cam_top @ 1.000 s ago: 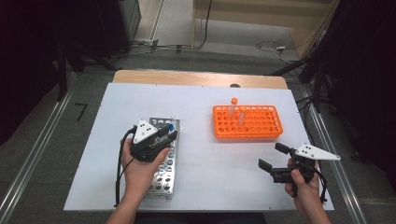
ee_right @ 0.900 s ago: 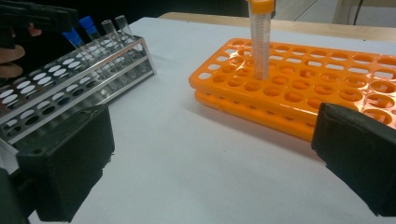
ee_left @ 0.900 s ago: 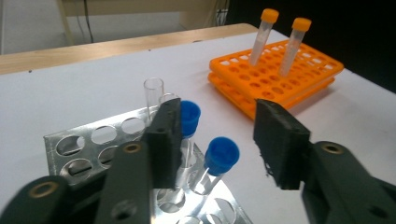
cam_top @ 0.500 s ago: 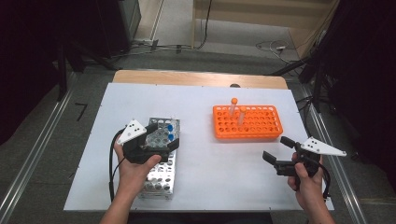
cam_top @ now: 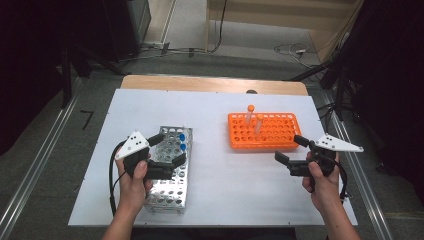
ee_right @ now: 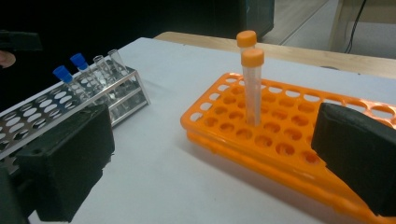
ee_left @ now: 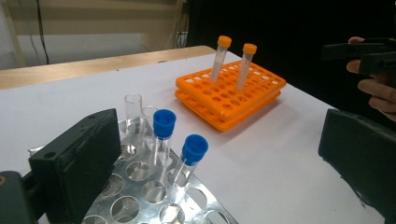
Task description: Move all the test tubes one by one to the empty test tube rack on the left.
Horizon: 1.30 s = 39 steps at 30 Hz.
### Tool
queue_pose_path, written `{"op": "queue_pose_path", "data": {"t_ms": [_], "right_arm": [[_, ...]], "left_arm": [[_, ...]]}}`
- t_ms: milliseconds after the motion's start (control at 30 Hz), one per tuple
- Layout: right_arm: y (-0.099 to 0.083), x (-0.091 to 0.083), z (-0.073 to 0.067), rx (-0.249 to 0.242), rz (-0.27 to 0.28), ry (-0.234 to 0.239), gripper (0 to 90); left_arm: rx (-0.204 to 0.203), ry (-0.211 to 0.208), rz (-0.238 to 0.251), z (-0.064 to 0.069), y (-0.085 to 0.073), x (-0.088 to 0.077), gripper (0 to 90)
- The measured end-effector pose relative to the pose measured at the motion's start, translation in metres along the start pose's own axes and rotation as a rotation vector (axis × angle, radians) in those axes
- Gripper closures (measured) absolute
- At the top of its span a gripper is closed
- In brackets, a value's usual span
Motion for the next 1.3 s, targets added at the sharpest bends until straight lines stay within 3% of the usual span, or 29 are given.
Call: {"op": "queue_pose_path", "data": {"t_ms": [200, 300, 333, 533, 633, 733, 800, 900, 933, 1000, 1067, 1133, 1200, 1300], "right_arm": [[0.014, 0.021, 0.003, 0.011, 0.004, 0.002, 2.1], [0.019, 0.031, 0.005, 0.027, 0.007, 0.013, 4.7], [0.020, 0.036, 0.006, 0.015, -0.002, 0.007, 5.8], [0.014, 0.060, 0.020, 0.045, -0.039, -0.049, 24.7], [0.008, 0.071, 0.024, 0.032, -0.068, -0.079, 31.6], [-0.001, 0.084, 0.028, 0.055, -0.103, -0.076, 37.3], [-0.005, 0.094, 0.030, 0.048, -0.112, -0.101, 42.7], [-0.010, 0.106, 0.031, 0.058, -0.121, -0.113, 49.7], [-0.011, 0.111, 0.030, 0.033, -0.127, -0.132, 51.3], [-0.013, 0.115, 0.030, 0.016, -0.127, -0.161, 54.8], [-0.015, 0.118, 0.031, 0.046, -0.122, -0.175, 58.7], [-0.019, 0.120, 0.031, 0.019, -0.121, -0.217, 63.2], [-0.025, 0.122, 0.034, 0.019, -0.125, -0.247, 67.3], [-0.028, 0.123, 0.037, 0.023, -0.104, -0.259, 71.3]], "left_arm": [[0.008, -0.004, 0.001, -0.001, -0.001, -0.001, 0.0], [0.034, 0.008, -0.018, 0.000, -0.002, 0.000, 0.0], [0.024, -0.001, -0.010, 0.000, -0.002, 0.001, 0.0], [0.028, -0.005, -0.014, 0.001, -0.003, 0.002, 0.0], [0.011, -0.012, -0.012, 0.000, -0.004, 0.003, 0.0], [0.021, -0.011, -0.022, 0.000, -0.004, 0.005, 0.0], [0.002, -0.018, -0.005, 0.000, -0.003, 0.004, 0.0], [0.021, -0.010, -0.011, 0.001, -0.002, 0.004, 0.0], [0.011, -0.015, -0.003, 0.001, -0.001, 0.003, 0.0], [0.011, -0.025, 0.003, 0.003, 0.000, 0.002, 0.0], [0.025, -0.017, -0.013, 0.003, -0.001, 0.004, 0.0], [0.008, -0.025, -0.004, 0.003, -0.002, 0.005, 0.0], [0.023, -0.022, -0.018, 0.003, -0.003, 0.008, 0.0], [0.013, -0.022, -0.012, 0.002, -0.001, 0.010, 0.0]]}}
Point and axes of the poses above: each handheld gripper's, and its own axes: x roughly forward along the jaws, y roughly out of its top, z roughly to its right, the point moved 6 cm from there along x, roughly forward along the jaws, and after that the axes turned 1 degree about -x, right-handed, at the moved point
